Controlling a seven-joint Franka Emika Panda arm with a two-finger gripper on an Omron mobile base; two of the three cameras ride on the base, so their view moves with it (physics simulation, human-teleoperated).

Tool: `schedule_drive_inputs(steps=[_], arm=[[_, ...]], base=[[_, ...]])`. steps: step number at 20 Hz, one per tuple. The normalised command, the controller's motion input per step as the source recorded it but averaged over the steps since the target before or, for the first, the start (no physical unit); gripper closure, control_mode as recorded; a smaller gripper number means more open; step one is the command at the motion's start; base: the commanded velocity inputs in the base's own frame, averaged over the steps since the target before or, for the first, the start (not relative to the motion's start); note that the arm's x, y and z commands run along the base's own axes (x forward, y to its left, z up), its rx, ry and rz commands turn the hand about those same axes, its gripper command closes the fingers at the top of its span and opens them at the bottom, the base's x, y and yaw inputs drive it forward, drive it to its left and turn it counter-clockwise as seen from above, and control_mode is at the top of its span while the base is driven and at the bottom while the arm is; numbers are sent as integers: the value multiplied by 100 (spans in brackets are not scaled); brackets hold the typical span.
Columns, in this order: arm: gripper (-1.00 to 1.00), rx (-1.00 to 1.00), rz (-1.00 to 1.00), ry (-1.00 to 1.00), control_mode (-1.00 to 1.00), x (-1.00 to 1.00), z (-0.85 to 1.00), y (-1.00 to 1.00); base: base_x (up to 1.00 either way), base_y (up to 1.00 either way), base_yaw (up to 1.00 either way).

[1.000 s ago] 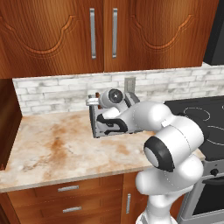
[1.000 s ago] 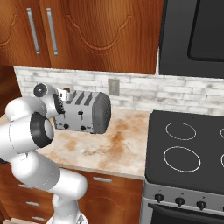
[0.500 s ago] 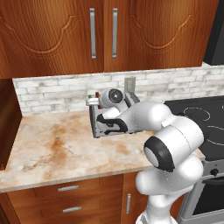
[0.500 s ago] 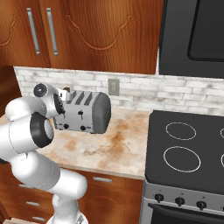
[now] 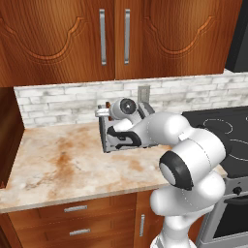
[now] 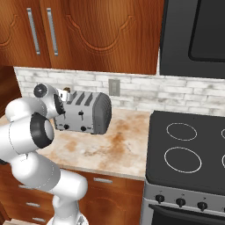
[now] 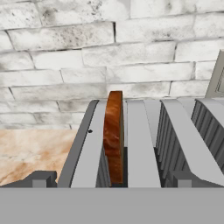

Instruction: Start the toaster. Once the lever pops up, take the bread to the plate on the dining counter.

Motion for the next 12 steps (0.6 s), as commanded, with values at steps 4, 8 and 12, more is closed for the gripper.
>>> schedule_drive_inputs(steps=[4, 8, 12], arm=[[-100, 0, 0, 0, -100, 0, 0, 0], [-100, 0, 0, 0, -100, 0, 0, 0], [-100, 0, 0, 0, -100, 0, 0, 0]], base=[[0, 0, 0], [0, 0, 0], [0, 0, 0]])
